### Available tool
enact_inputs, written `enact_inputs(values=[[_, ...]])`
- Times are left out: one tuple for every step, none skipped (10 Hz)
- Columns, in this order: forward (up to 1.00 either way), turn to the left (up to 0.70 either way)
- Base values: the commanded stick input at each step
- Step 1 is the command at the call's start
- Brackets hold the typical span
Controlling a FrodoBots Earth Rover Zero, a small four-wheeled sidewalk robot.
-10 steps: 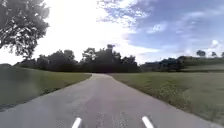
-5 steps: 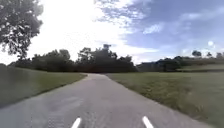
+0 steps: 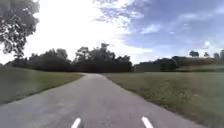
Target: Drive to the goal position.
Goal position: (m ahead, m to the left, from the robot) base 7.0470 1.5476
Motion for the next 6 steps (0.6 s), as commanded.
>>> enact_inputs(values=[[0.69, 0.34], [0.69, 0.34], [0.69, 0.34], [0.69, 0.34], [0.69, 0.34], [0.69, 0.34]])
